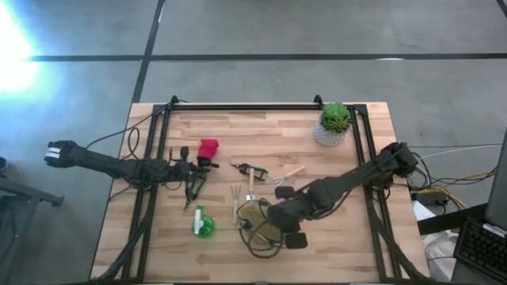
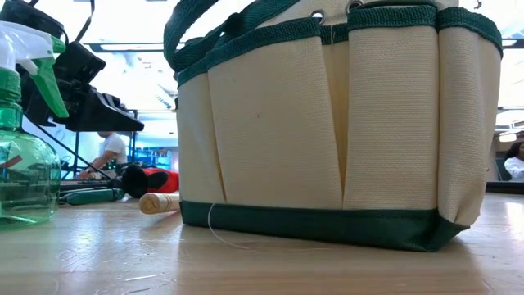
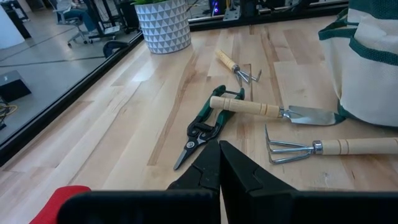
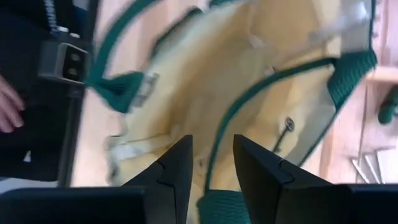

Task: Pick & Place Garden tools in Gardening bag
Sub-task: Prepare the white gardening bag

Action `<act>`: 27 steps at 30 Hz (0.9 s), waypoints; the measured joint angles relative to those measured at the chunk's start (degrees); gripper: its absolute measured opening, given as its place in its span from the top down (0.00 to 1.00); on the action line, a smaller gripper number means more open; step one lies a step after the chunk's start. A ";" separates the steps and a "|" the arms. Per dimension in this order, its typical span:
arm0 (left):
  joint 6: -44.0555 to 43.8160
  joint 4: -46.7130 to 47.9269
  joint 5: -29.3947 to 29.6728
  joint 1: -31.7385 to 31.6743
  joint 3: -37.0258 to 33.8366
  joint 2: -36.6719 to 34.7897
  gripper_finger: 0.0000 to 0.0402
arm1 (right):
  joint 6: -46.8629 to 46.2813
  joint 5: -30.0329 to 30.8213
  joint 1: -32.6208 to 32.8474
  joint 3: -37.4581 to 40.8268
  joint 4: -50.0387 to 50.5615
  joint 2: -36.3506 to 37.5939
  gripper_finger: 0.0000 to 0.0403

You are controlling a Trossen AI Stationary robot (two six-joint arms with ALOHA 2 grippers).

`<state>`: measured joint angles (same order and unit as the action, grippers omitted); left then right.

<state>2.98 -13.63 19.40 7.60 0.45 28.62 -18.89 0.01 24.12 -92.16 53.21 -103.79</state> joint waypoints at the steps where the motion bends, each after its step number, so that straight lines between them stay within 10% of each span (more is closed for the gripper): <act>1: 0.00 0.00 -0.02 0.00 0.00 0.00 0.99 | -0.44 0.02 -0.02 0.52 -0.02 -0.05 0.74; 27: -0.02 0.00 -0.02 -0.02 0.00 0.02 0.99 | -3.63 0.14 0.02 4.74 -5.25 -3.27 0.68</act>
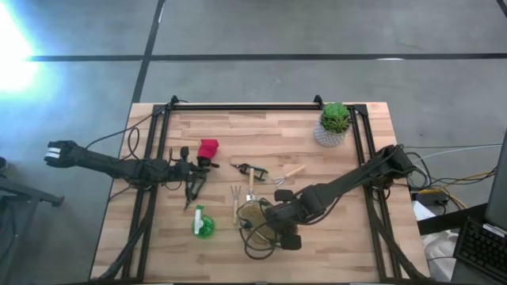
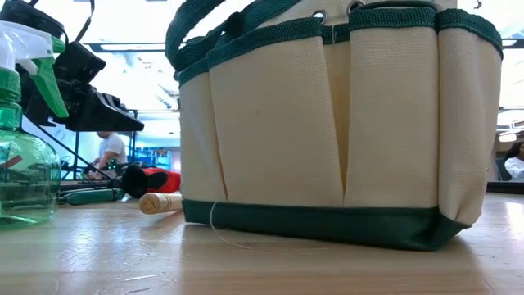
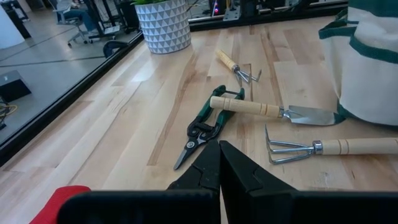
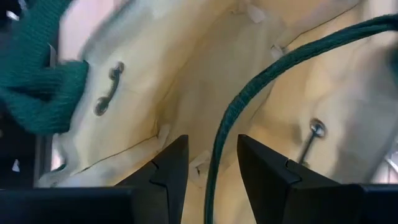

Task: Pick & Place Garden tools in Gardening bag
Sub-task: Prepare the white gardening bag

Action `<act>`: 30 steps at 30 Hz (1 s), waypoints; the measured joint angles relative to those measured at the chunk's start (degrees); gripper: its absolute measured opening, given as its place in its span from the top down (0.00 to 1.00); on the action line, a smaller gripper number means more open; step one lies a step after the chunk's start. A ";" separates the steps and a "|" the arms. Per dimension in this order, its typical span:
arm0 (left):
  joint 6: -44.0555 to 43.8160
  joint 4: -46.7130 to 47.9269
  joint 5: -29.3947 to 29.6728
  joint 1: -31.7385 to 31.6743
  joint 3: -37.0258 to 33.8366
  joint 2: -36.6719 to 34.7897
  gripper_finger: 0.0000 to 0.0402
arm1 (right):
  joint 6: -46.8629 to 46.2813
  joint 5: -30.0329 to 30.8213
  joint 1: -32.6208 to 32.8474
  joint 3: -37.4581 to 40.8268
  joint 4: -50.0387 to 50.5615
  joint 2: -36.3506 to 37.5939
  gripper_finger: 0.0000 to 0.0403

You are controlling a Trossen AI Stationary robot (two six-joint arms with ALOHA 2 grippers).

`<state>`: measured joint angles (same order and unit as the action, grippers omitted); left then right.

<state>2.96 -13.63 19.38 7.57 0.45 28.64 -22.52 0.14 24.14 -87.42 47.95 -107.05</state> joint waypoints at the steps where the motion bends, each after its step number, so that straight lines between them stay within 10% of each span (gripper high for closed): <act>1: 0.02 0.00 0.00 0.00 0.00 0.00 0.99 | 0.08 0.00 -0.01 0.00 -0.01 -0.33 0.68; 16: 0.02 0.00 0.00 0.02 0.00 0.00 0.99 | 0.15 -0.02 -0.04 0.00 -0.38 -0.82 0.70; 30: 0.02 0.00 0.00 0.01 0.00 0.00 0.99 | 1.31 -1.77 -0.17 -0.70 -0.29 -0.82 0.97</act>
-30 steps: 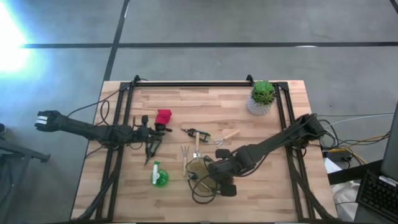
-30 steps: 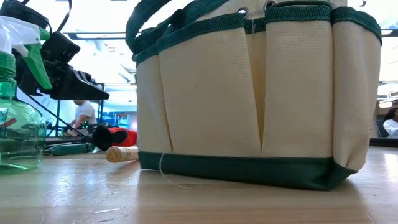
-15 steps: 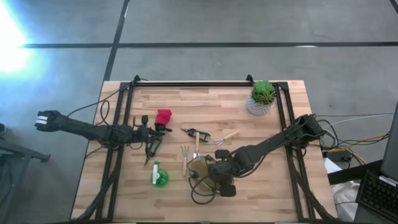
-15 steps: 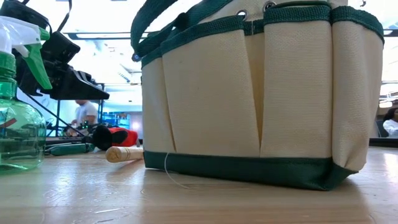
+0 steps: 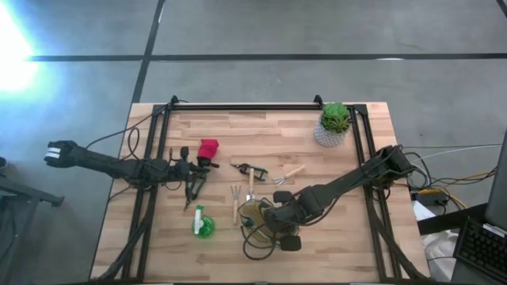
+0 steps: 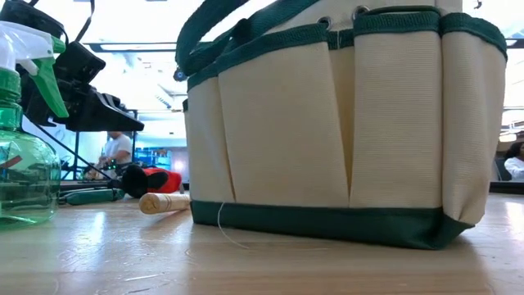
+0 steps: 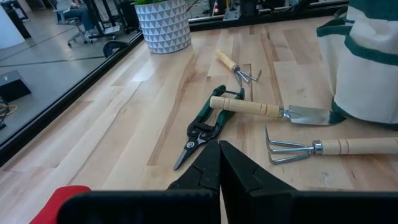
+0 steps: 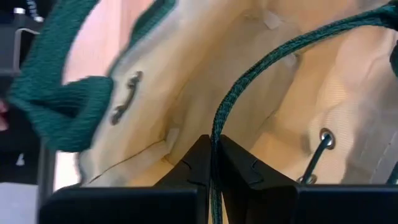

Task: Pick & Place Garden tools in Gardening bag
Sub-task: Prepare the white gardening bag

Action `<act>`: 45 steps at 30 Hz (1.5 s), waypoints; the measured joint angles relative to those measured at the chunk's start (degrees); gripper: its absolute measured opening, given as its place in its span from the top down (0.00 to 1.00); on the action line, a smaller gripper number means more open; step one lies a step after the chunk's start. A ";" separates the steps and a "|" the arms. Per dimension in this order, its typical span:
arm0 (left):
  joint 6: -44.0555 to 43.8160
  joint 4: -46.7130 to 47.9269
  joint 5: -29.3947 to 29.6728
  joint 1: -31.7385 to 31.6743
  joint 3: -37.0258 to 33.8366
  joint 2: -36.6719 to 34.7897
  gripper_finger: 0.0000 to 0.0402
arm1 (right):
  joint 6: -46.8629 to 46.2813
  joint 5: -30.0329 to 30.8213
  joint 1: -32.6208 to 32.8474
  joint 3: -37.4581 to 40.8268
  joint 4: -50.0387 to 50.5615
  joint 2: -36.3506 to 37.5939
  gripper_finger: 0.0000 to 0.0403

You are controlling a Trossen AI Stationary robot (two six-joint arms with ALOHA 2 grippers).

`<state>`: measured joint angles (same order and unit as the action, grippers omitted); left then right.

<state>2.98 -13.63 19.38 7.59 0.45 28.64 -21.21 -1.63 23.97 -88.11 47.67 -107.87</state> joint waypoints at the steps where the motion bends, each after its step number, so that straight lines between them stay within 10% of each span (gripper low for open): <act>1: -0.01 0.01 0.02 -0.01 0.00 0.00 0.99 | 0.13 -0.26 -0.02 -0.31 0.05 0.00 0.97; 45: -0.01 0.00 0.01 0.01 0.00 -0.01 0.99 | 4.94 -4.46 -3.26 -7.48 4.45 1.62 0.98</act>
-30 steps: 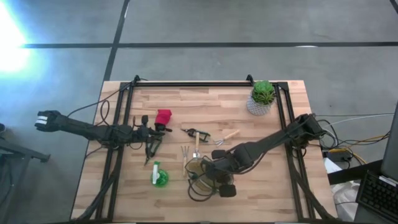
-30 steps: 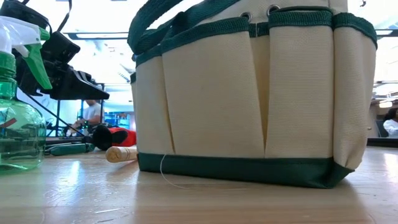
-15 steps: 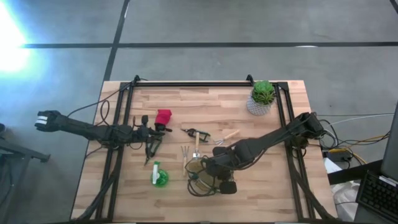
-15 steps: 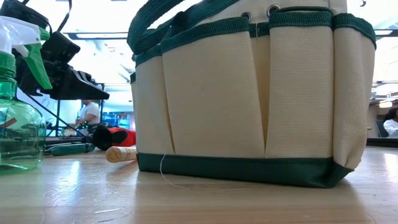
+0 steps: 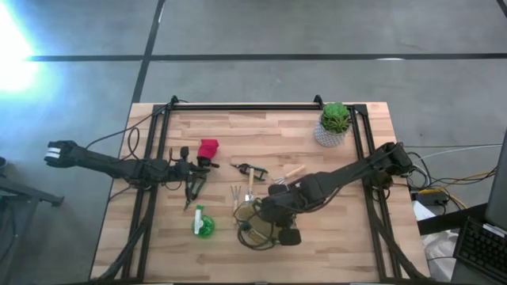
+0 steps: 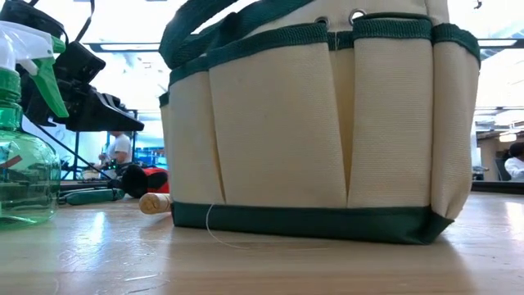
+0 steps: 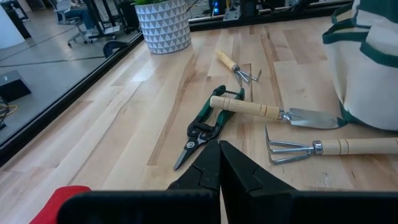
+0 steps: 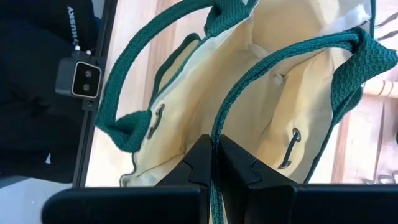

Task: Pick & Place Garden tools in Gardening bag
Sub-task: Prepare the white gardening bag

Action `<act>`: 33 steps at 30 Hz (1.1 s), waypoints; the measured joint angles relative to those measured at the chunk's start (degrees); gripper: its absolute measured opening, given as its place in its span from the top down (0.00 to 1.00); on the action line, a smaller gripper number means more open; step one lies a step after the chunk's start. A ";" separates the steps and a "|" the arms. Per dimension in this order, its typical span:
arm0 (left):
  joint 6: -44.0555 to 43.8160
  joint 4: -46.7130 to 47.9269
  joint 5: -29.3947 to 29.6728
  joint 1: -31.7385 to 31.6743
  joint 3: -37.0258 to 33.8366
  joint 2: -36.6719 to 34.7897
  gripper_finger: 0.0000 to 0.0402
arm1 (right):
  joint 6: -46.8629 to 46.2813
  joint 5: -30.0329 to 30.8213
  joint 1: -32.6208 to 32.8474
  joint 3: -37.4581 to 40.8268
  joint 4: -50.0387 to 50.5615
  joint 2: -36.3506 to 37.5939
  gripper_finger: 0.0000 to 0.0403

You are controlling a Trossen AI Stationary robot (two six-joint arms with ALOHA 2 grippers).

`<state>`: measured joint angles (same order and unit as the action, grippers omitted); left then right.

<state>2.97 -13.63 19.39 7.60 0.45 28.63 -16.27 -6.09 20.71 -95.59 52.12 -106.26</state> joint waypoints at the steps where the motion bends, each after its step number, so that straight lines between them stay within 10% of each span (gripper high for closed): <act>1: 0.01 0.02 -0.01 -0.01 0.00 0.01 0.99 | 0.00 0.02 -0.11 0.00 0.00 0.00 0.98; 33: 3.07 -1.85 0.00 0.00 0.24 -0.01 0.99 | 1.33 -3.32 -2.64 -3.74 3.04 0.02 0.98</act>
<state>6.05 -15.48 19.38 7.60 0.69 28.62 -14.94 -9.41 18.07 -99.33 55.16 -106.24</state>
